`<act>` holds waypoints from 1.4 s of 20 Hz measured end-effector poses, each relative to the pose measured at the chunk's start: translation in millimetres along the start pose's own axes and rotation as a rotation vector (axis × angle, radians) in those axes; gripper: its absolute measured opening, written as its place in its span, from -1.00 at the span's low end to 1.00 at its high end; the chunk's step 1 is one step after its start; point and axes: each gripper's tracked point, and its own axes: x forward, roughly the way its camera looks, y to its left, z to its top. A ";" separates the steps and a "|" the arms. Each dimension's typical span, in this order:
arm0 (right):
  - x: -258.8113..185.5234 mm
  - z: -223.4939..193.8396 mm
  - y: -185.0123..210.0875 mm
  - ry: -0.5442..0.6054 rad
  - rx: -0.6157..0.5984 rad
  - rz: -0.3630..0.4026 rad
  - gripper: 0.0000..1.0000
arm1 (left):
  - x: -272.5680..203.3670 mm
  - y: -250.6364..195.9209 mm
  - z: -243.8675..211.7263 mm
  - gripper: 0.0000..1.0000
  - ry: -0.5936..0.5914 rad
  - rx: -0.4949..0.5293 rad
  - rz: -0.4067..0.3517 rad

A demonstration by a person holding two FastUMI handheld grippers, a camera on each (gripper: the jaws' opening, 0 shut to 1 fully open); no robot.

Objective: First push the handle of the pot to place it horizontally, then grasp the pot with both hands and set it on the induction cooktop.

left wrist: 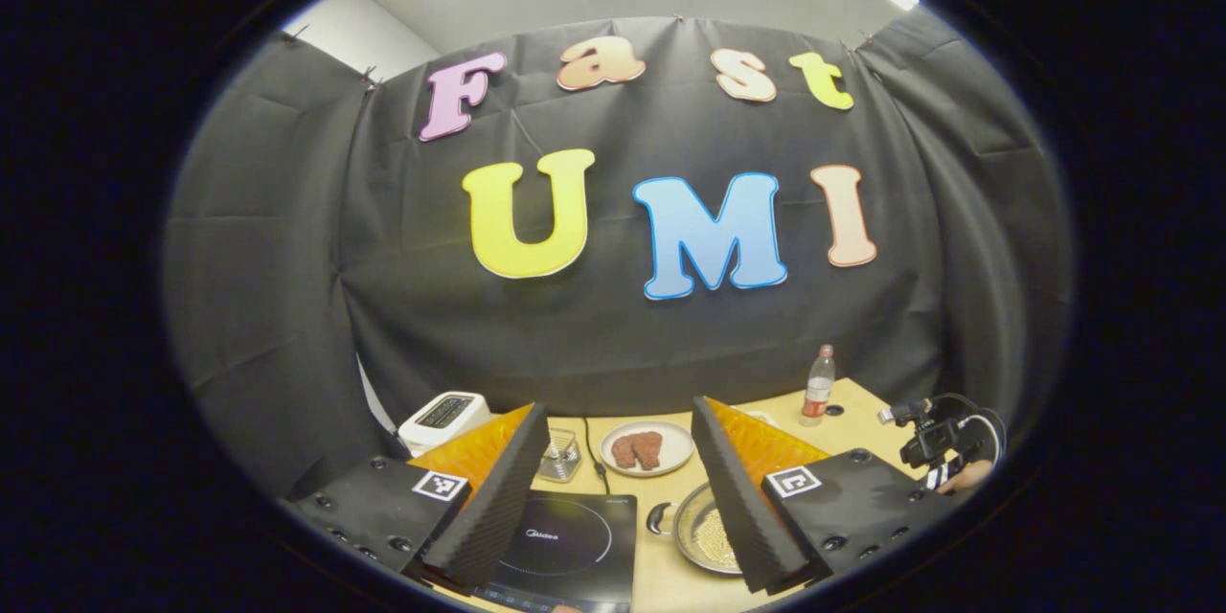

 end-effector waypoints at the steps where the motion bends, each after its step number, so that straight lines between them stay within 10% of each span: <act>1: 1.3 2.3 -1.9 -0.002 -0.007 0.000 -0.98 | -1.5 -0.3 -0.6 0.90 0.002 -0.004 0.009; 18: -6.8 34.2 -38.9 -0.098 -0.077 -0.077 -0.97 | -5.0 -31.3 -25.7 0.99 0.049 -0.006 -0.024; 22: -51.1 46.4 -53.1 -0.225 -0.050 -0.121 0.36 | 14.8 -42.7 -49.2 0.96 0.089 -0.014 -0.107; 23: -62.5 49.8 -51.7 -0.258 -0.034 -0.110 0.97 | 20.2 -45.4 -57.3 0.95 0.102 -0.017 -0.128; 28: -94.6 62.5 -32.8 -0.415 0.002 -0.052 0.90 | 49.0 -59.8 -110.5 0.91 0.210 -0.021 -0.217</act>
